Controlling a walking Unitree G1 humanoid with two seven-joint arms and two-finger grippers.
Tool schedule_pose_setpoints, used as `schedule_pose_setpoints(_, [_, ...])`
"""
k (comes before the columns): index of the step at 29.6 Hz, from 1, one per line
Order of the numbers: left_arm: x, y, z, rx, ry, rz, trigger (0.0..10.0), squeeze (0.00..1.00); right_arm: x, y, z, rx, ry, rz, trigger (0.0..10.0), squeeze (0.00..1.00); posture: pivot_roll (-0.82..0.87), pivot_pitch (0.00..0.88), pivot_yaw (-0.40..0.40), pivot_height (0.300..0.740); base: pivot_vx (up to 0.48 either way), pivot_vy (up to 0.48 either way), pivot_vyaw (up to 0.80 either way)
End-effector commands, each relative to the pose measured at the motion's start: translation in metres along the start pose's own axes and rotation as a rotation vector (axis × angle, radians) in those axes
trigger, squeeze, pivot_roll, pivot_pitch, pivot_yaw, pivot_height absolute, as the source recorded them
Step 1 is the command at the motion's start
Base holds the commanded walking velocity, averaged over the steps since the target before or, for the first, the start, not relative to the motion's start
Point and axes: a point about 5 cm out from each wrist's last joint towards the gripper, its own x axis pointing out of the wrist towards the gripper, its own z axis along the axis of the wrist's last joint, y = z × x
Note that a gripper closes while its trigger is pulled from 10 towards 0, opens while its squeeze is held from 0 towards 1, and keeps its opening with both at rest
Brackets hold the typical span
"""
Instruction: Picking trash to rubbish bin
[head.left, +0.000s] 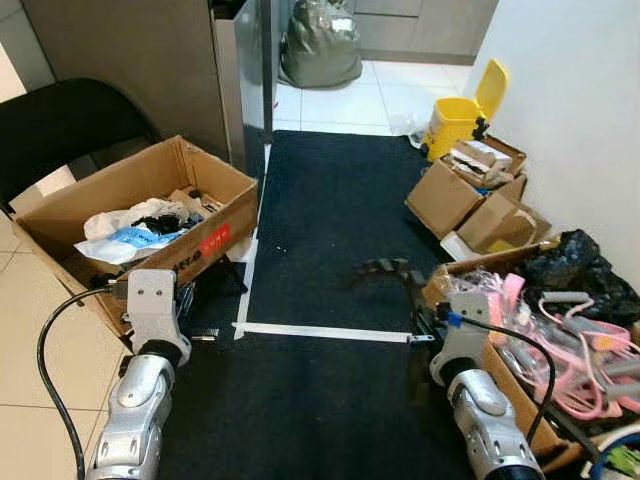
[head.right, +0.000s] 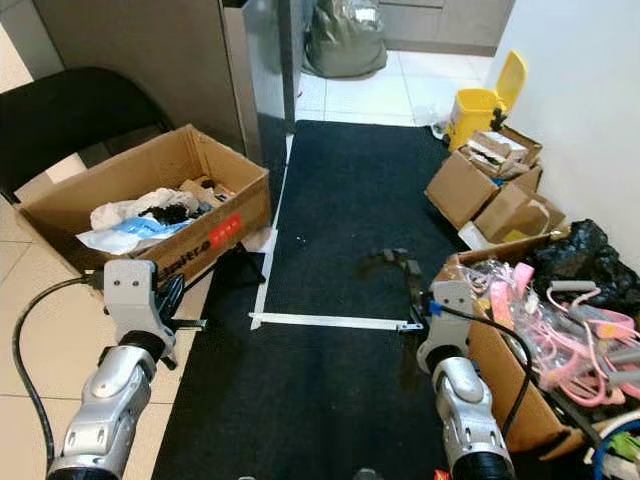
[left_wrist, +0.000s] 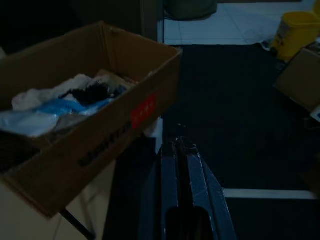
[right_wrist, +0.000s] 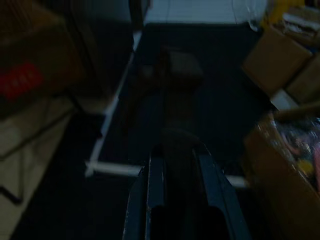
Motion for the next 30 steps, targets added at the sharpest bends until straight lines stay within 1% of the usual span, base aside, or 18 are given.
schedule_pose_setpoints(1, [0.0,-0.001,0.0,0.004,0.009,-0.012,10.0,0.0,0.001,-0.004,0.01,0.022,-0.048,-0.021,10.0,0.0,0.03,0.136,-0.01,0.74,0.326,0.0,0.0])
schedule_pose_setpoints(2, [0.0,-0.001,0.0,0.004,0.009,-0.012,10.0,0.0,0.001,-0.004,0.01,0.022,-0.048,-0.021,10.0,0.0,0.03,0.136,-0.01,0.74,0.326,0.0,0.0])
schedule_pose_setpoints(5, [0.001,-0.003,0.002,0.004,0.002,-0.015,10.0,0.0,0.007,-0.002,0.021,0.032,-0.089,-0.017,10.0,0.0,0.03,0.134,-0.009,0.74,0.325,0.0,0.0])
schedule_pose_setpoints(6, [0.001,-0.003,0.002,0.004,0.002,-0.015,10.0,0.0,0.007,-0.002,0.021,0.032,-0.089,-0.017,10.0,0.0,0.03,0.134,-0.009,0.74,0.326,0.0,0.0])
schedule_pose_setpoints(10, [0.003,-0.003,0.006,0.0,-0.012,-0.014,10.0,0.0,0.014,-0.001,0.034,0.031,-0.121,-0.003,10.0,0.0,0.03,0.136,-0.016,0.74,0.324,0.0,0.0])
schedule_pose_setpoints(23, [0.003,-0.004,0.009,0.003,-0.024,-0.019,10.0,0.0,0.014,0.0,0.038,0.036,-0.131,0.004,10.0,0.0,0.03,0.146,-0.019,0.74,0.327,0.0,0.0])
schedule_pose_setpoints(28, [0.005,-0.004,0.013,0.003,-0.033,-0.018,10.0,0.0,0.017,0.004,0.043,0.026,-0.146,0.034,10.0,0.0,0.03,0.143,-0.02,0.74,0.327,0.0,0.0])
schedule_pose_setpoints(30, [0.005,-0.004,0.013,0.003,-0.035,-0.017,10.0,0.0,0.018,0.005,0.044,0.027,-0.148,0.04,10.0,0.0,0.03,0.143,-0.02,0.74,0.326,0.0,0.52])
